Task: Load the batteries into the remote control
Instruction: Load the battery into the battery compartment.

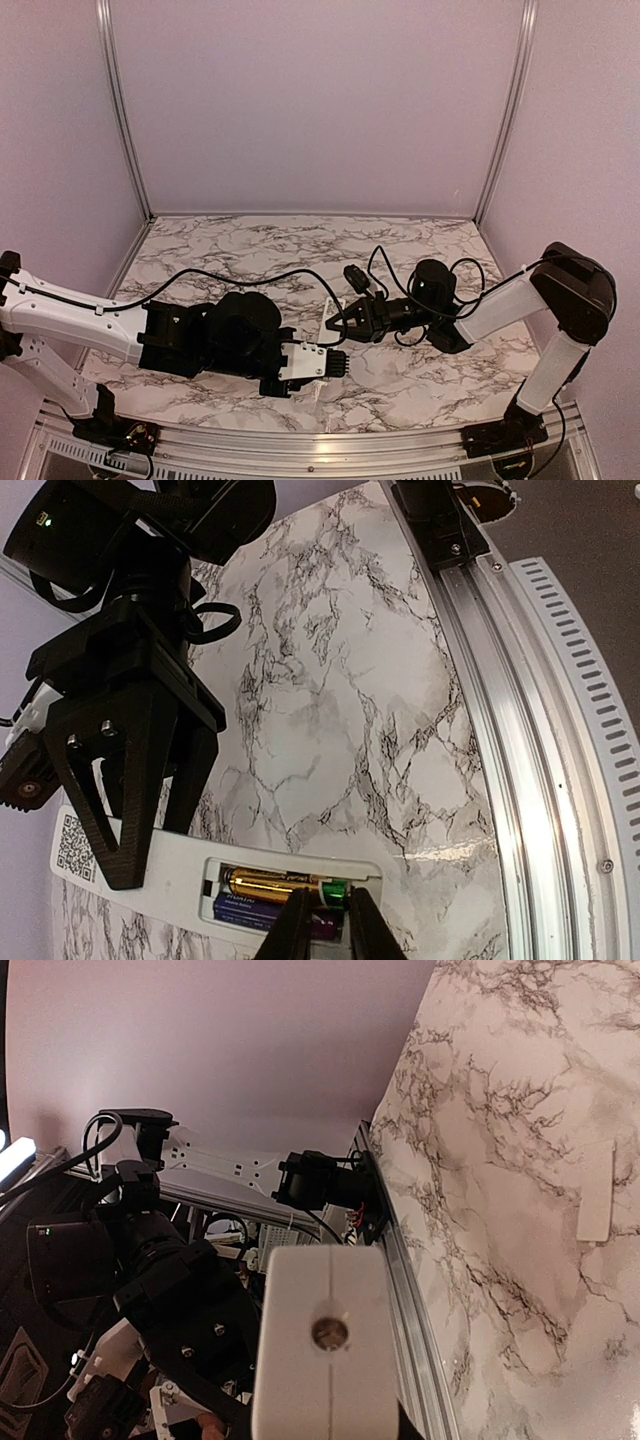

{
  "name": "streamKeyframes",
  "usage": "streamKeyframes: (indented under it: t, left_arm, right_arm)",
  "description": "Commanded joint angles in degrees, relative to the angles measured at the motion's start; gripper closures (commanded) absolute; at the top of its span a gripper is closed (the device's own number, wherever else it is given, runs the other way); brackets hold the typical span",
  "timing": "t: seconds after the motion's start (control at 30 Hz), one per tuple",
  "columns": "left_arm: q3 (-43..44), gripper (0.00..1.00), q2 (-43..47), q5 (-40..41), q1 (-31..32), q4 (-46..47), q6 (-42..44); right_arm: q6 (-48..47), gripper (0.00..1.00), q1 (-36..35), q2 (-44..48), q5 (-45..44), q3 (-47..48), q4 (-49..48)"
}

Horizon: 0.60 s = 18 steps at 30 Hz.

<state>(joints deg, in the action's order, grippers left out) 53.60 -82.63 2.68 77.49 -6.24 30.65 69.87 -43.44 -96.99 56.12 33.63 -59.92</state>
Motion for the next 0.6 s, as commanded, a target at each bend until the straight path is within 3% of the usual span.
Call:
streamKeyframes:
  t: [0.0,0.57]
  left_arm:
    - [0.4,0.86,-1.4,1.0,0.4,0.5,0.2]
    - [4.4,0.90,-7.0,5.2,0.2,-6.5,-3.1]
  right_arm:
    - [-0.2,1.00,-0.8,-0.5,0.4,1.9,-1.5]
    - [-0.2,1.00,-0.7,0.2,0.4,1.5,-1.4]
